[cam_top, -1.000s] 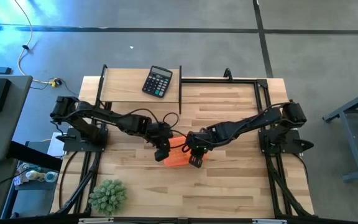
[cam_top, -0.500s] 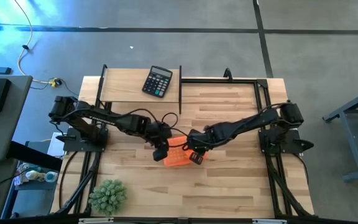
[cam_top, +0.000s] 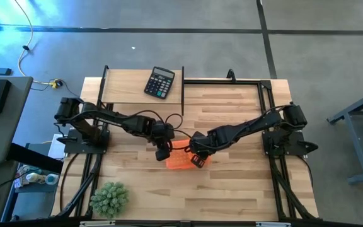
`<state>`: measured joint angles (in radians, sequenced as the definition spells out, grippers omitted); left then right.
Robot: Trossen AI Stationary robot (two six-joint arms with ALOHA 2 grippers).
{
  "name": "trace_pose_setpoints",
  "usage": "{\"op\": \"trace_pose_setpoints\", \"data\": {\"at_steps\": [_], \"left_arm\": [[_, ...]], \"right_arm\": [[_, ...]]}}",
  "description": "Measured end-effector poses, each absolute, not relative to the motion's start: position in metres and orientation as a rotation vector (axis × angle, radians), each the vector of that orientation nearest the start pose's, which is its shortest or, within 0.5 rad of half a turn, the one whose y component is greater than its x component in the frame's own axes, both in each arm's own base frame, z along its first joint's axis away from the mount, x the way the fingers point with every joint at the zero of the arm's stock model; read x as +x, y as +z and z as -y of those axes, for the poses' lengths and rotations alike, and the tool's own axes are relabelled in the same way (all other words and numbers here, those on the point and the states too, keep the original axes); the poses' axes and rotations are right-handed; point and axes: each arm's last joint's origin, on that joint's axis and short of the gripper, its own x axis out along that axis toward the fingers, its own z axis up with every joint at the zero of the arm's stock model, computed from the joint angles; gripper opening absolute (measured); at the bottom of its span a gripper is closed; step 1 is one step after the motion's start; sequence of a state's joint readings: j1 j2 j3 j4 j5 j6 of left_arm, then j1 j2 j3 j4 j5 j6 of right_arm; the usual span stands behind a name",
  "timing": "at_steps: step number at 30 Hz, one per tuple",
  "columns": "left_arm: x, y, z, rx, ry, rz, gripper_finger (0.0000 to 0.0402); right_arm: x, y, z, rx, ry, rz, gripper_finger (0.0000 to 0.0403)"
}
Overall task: Pack school essentials
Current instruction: Close the school supply box, then return to Home Position
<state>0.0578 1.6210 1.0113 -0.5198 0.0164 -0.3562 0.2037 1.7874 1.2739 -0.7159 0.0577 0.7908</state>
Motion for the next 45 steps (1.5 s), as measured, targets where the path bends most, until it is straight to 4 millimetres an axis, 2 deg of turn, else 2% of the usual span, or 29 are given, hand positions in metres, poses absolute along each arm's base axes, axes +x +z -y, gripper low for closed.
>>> {"op": "trace_pose_setpoints", "data": {"at_steps": [12, 23, 34, 41, 45], "left_arm": [[0.311, 0.185, -0.024, -0.344, 0.268, -1.109, 0.019], [0.307, 0.193, -0.021, -0.394, 0.179, -1.114, 0.019], [0.291, 0.228, -0.02, -0.358, 0.127, -1.013, 0.019], [0.266, 0.266, -0.018, -0.263, 0.065, -0.894, 0.019], [0.243, 0.285, -0.016, -0.236, 0.048, -0.815, 0.019]], "right_arm": [[0.345, 0.202, -0.076, 0.589, -0.333, -1.202, 0.0078], [0.343, 0.21, -0.075, 0.589, -0.32, -1.173, 0.0078], [0.337, 0.238, -0.06, 0.591, -0.399, -1.021, 0.0078], [0.33, 0.261, -0.039, 0.565, -0.496, -0.884, 0.0078], [0.324, 0.277, -0.026, 0.568, -0.514, -0.821, 0.0078]]}}
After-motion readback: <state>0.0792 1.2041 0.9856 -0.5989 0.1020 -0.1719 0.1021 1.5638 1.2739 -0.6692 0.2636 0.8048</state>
